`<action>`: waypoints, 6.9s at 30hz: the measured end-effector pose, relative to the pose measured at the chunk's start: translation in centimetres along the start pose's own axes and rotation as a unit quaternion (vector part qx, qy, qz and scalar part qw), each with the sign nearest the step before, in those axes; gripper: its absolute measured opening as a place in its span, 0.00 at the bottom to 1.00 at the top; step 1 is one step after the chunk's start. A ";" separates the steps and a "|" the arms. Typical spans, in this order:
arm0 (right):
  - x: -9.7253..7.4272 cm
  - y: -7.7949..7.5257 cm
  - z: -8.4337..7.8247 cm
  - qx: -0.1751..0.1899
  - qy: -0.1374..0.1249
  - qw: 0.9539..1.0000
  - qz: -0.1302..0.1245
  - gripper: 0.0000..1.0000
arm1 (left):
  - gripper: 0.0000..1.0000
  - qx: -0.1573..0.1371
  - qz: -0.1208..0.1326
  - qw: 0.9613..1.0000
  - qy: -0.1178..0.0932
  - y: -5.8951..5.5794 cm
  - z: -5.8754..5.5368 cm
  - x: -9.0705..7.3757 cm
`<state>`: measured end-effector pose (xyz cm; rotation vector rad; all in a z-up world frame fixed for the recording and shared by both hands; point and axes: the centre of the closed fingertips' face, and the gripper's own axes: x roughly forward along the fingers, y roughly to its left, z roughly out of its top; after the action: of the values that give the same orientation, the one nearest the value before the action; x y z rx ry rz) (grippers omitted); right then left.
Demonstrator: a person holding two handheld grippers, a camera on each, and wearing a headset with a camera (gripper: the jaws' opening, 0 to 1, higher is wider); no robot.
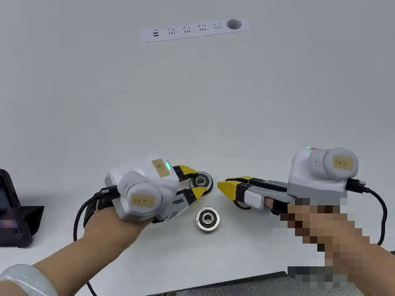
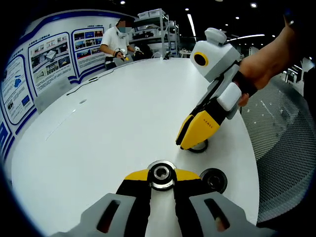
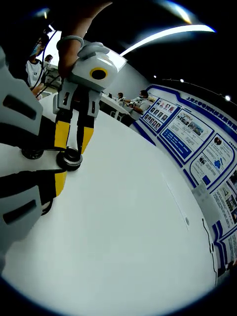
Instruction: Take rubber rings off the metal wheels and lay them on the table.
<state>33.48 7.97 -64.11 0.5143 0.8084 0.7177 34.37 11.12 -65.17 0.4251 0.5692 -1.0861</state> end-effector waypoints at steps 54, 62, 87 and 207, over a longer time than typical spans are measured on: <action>3.3 0.3 -0.1 0.049 0.018 0.998 0.032 0.22 | 0.14 -0.019 0.000 1.000 -0.015 0.2 -0.1 0.1; 2.7 0.3 0.0 0.051 0.016 0.998 0.035 0.19 | 0.14 -0.018 -0.001 1.000 -0.015 0.1 -0.1 0.1; 2.6 0.1 -0.6 0.038 0.031 0.999 0.023 0.02 | 0.14 -0.018 -0.002 1.000 -0.016 0.2 -0.1 0.1; -4.3 -2.9 -2.1 0.092 -0.007 0.995 -0.039 0.02 | 0.46 -0.055 0.013 0.998 -0.032 0.4 -2.7 -3.5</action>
<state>30.87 3.19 -65.26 0.6503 0.8808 0.5700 32.94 15.33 -65.06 0.3008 0.5618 -1.0344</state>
